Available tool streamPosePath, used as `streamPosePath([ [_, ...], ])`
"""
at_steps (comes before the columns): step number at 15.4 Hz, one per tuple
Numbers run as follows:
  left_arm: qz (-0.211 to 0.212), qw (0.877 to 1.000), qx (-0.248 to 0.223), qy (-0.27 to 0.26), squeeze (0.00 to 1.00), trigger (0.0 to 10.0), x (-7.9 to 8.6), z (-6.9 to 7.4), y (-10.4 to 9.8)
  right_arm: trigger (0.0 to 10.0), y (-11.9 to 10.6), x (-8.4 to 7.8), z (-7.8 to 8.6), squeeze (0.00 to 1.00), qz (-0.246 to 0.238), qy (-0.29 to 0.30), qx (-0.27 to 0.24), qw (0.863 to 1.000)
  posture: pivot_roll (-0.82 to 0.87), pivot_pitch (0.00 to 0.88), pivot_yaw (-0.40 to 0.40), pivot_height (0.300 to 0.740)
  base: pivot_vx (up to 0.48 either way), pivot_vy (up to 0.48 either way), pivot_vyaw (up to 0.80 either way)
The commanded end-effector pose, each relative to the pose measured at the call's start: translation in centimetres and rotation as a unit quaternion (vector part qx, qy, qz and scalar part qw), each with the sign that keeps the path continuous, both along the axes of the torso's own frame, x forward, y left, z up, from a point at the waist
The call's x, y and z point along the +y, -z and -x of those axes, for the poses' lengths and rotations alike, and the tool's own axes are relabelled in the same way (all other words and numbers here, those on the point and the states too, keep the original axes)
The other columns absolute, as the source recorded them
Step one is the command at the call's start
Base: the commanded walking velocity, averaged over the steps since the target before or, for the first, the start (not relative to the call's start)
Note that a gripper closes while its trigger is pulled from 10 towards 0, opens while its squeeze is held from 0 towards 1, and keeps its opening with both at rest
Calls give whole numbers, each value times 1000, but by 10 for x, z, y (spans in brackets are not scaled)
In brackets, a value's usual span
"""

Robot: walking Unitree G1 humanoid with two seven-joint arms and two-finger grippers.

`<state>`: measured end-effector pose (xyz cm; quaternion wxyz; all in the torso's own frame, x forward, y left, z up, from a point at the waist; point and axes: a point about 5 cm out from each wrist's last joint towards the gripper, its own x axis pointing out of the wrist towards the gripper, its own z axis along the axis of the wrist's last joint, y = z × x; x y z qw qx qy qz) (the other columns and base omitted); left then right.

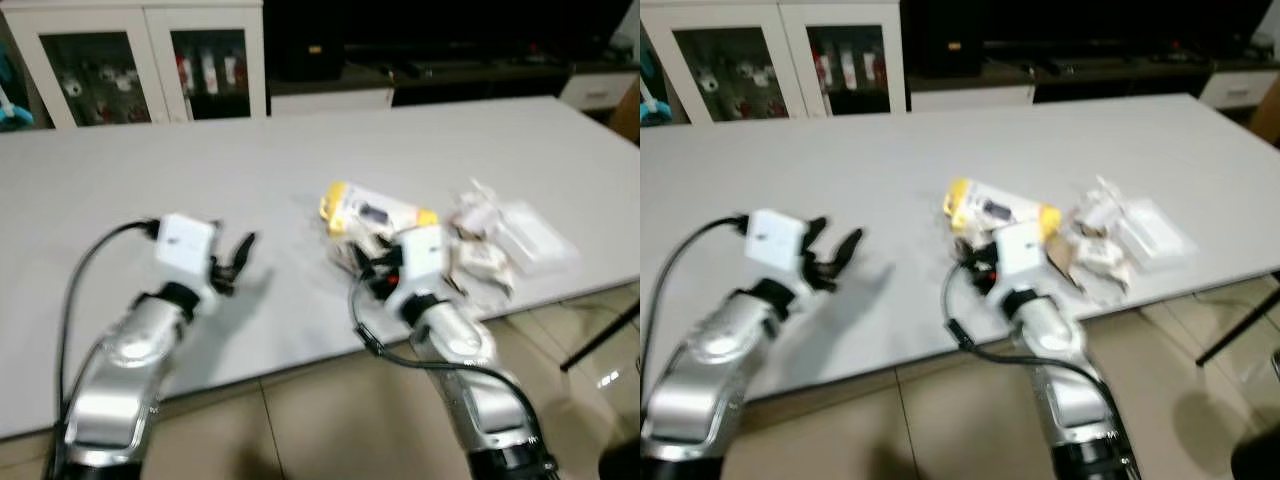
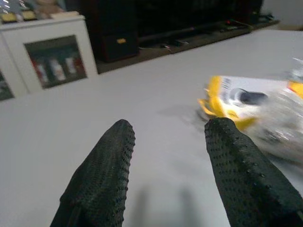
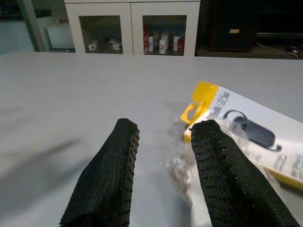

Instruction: Picking trash to rubbish bin

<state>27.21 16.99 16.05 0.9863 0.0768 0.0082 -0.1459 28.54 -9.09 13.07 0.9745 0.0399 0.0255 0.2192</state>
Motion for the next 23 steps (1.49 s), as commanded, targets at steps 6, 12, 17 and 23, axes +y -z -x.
streamPosePath([
  [6,0,998,17,67,0,10000,-23,0,8,10000,-13,-31,2,1000,-11,50,-37,998,-36,20,12,740,144,0,0],
  [12,-12,985,25,170,0,10000,-44,3,10,10000,-21,-37,1,1000,10,30,-22,999,-72,5,18,740,0,0,0],
  [17,-11,991,11,135,0,10000,-35,-1,8,10000,-17,-40,-12,1000,62,9,25,998,-39,0,-41,740,0,0,0],
  [23,-34,975,44,213,0,10000,-41,19,16,10000,10,-30,-25,0,105,-31,130,985,13,0,-78,740,0,0,0],
])
